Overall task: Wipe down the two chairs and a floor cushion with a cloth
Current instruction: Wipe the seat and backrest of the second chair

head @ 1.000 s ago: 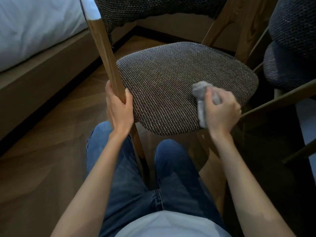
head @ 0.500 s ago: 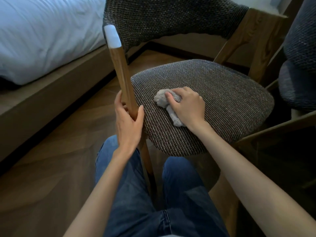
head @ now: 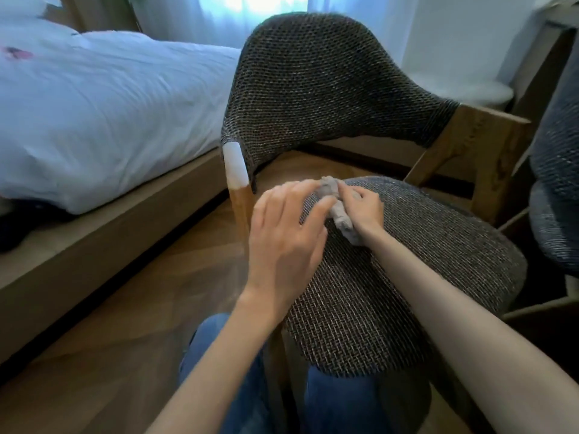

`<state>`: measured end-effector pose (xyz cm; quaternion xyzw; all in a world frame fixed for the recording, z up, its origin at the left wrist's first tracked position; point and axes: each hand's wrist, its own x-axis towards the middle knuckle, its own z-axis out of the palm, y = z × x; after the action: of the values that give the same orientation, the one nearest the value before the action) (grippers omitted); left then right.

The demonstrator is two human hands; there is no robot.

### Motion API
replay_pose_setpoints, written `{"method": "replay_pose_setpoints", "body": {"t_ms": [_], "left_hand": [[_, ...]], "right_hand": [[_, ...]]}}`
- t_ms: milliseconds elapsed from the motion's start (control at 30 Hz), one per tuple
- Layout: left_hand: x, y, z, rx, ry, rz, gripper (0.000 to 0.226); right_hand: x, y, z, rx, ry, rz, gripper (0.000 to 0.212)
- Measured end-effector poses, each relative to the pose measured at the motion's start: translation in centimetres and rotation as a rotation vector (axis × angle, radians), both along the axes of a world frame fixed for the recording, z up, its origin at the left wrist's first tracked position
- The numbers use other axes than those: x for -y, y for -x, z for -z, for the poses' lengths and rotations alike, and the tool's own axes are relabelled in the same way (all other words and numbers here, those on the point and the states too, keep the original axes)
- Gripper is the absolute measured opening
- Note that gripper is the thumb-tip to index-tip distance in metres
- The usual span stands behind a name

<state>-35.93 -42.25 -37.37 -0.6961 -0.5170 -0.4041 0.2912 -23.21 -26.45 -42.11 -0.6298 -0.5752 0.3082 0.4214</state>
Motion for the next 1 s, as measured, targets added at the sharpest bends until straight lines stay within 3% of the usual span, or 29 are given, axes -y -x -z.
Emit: {"method": "replay_pose_setpoints", "body": {"t_ms": [100, 267, 400, 533, 700, 833, 1000], "left_hand": [[-3.2, -1.6, 0.3, 0.065, 0.158, -0.006, 0.029], [-11.2, -2.0, 2.1, 0.193, 0.588, -0.152, 0.035], [-16.6, -2.3, 4.6, 0.248, 0.807, -0.207, 0.036], [-20.6, -2.9, 6.9, 0.347, 0.955, -0.243, 0.040], [-23.0, -3.1, 9.4, 0.283, 0.893, -0.338, 0.035], [-23.8, -2.9, 10.5, 0.287, 0.830, -0.344, 0.034], [-24.2, -2.6, 10.5, 0.333, 0.809, -0.320, 0.032]], "right_hand": [[-2.4, -1.6, -1.8, -0.126, -0.029, 0.020, 0.041], [-6.7, -2.1, -5.6, -0.244, -0.075, -0.012, 0.035], [-10.2, -1.2, -8.8, -0.213, -0.174, -0.151, 0.028], [-13.9, -0.6, -12.0, -0.058, -0.309, -0.218, 0.027], [-18.9, -0.2, -15.0, 0.223, -0.634, -0.241, 0.040], [-23.0, 1.9, -16.3, 0.312, -0.842, -0.237, 0.042], [-25.9, 4.2, -13.9, 0.385, -0.916, -0.234, 0.035]]}}
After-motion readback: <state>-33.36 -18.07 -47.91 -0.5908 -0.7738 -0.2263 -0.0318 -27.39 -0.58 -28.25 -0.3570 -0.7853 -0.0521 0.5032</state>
